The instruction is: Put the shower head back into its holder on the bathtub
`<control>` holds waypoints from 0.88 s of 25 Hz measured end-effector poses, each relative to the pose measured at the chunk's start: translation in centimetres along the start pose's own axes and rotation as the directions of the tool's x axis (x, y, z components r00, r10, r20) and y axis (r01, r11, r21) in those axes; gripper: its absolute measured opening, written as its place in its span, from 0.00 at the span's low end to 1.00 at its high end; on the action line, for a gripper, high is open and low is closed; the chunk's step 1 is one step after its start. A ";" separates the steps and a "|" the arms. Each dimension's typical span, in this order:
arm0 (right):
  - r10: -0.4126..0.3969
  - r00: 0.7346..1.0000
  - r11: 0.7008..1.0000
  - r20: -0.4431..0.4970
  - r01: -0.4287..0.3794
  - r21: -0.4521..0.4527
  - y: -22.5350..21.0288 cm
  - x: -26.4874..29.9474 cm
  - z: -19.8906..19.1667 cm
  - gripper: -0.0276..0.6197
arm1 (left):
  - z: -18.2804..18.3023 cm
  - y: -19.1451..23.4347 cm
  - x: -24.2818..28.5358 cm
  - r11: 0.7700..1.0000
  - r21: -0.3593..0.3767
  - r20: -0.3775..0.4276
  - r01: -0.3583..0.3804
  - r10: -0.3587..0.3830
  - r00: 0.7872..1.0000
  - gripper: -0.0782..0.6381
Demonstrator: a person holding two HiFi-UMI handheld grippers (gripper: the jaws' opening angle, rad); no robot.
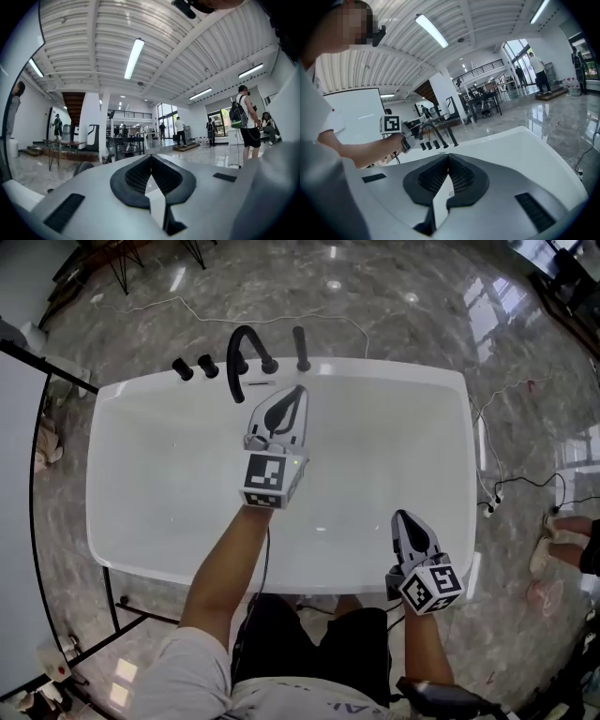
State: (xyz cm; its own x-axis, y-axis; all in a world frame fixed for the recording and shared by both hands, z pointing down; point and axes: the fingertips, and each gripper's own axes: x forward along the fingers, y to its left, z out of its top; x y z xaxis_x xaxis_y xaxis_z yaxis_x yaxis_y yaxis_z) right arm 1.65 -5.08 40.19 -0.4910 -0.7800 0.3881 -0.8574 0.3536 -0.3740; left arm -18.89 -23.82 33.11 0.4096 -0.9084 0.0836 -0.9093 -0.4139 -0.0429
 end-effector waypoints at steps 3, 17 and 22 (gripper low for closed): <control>-0.009 0.999 0.999 0.045 0.010 -0.032 3.3 -1.6 2.5 0.06 | 2.8 1.5 -5.0 1.000 -0.004 -0.004 0.000 0.000 1.000 0.13; 0.109 0.990 0.974 0.085 -0.090 -0.208 17.5 -6.1 8.6 0.06 | 12.5 4.0 -25.7 0.994 -0.107 0.009 -0.010 0.011 1.000 0.13; 0.181 0.979 0.955 0.093 -0.153 -0.254 18.4 -8.6 10.3 0.06 | 14.3 1.2 -29.2 0.994 -0.100 -0.021 -0.045 0.043 0.999 0.13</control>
State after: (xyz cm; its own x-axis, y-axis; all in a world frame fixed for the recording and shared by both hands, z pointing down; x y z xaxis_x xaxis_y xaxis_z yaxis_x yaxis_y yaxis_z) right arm -8.30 2.79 21.27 -0.6218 -0.7475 0.2337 -0.7831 0.5880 -0.2026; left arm -30.85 1.37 16.35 0.3681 -0.9241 0.1027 -0.9297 -0.3643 0.0536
